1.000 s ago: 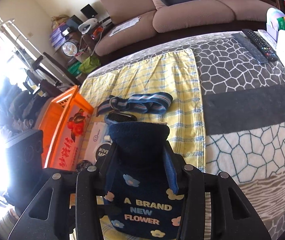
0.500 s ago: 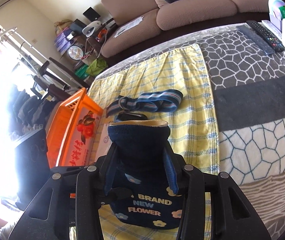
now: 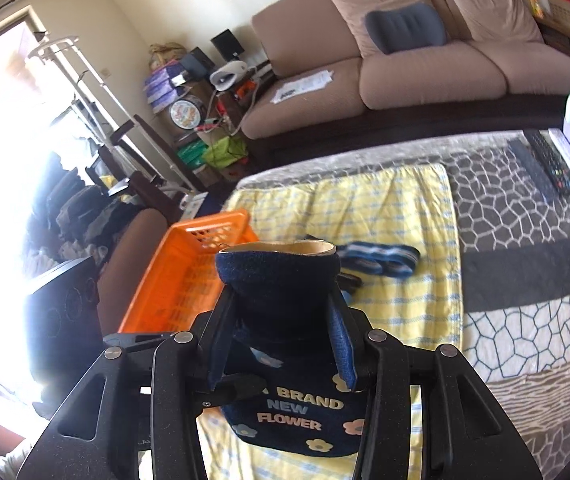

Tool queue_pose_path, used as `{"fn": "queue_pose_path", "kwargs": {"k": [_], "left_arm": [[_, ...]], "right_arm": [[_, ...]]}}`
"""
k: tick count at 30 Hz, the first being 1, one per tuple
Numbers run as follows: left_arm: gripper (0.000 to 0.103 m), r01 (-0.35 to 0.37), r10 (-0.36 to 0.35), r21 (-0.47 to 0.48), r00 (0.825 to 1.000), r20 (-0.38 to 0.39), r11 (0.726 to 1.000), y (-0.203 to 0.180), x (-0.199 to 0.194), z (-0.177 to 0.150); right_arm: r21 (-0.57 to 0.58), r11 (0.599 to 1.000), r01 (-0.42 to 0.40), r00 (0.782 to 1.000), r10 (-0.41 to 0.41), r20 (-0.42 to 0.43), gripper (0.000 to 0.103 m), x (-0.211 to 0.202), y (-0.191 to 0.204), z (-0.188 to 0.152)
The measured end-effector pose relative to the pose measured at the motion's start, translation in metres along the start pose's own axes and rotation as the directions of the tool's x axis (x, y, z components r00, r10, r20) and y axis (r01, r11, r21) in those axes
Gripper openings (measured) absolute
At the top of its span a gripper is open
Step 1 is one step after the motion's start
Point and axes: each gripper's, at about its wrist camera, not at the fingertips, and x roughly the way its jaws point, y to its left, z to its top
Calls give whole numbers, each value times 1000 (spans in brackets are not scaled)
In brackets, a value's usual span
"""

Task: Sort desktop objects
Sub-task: 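Carry the navy cover with the right tool over the orange basket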

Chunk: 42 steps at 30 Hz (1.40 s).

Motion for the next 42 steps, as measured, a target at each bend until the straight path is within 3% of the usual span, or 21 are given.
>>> {"fn": "queue_pose_path", "kwargs": {"k": [10,20,29,36,40,42], "left_arm": [[22,-76,79,-56,995,60,996,56,-104,-15],[22,-166,170,-158,986,6,973,160,-142,-54],[18,-208,198,-182,977,-73,961,225,-122,-73],[18,-206,197,-192,978,-65,960,242,-118,-70],[18,-209,199,-167,977,-73,964,239,-115,-67],[18,-217,207,-150,975,-78,965,235,-111,-67]], "right_arm": [[-101,994,-50,999,48,-21,44,24,120,14],[-103,987,-120,987,108,-121,44,127,206,-3],[-23,988,-151,970,143,-195,42,211,217,-22],[-39,986,-161,957,146,-250,38,250,224,-37],[-15,986,-164,958,155,-239,43,250,216,-35],[-8,989,-148,963,142,-228,51,248,211,-33]]}}
